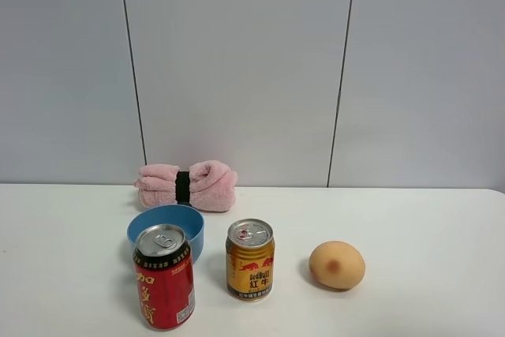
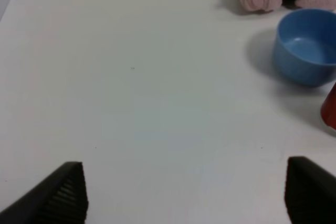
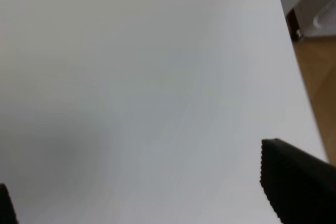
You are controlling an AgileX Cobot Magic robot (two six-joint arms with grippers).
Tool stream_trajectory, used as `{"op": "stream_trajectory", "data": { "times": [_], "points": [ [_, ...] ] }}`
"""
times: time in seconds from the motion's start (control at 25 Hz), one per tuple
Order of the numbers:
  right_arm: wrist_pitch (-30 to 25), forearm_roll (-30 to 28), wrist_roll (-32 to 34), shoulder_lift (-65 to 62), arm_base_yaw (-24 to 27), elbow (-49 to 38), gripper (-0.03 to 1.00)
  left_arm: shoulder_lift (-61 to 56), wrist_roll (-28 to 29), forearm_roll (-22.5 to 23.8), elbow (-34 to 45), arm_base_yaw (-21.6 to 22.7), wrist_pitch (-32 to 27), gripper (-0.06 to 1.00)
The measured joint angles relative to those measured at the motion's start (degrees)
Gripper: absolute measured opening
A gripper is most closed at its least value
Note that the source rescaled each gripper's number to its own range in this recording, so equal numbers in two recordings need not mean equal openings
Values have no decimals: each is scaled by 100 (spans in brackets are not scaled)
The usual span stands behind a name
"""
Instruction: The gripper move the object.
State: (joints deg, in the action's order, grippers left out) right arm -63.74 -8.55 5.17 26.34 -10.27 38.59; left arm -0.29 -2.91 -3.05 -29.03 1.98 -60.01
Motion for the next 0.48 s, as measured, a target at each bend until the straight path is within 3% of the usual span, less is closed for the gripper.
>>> {"op": "stream_trajectory", "data": {
  "times": [0.24, 0.48],
  "points": [
    [0, 746, -133, -1225, 1172, -607, 100, 0, 0, 0, 0, 0, 0, 100],
    [211, 793, -144, -2454, 1417, -999, 100, 0, 0, 0, 0, 0, 0, 100]
  ]
}}
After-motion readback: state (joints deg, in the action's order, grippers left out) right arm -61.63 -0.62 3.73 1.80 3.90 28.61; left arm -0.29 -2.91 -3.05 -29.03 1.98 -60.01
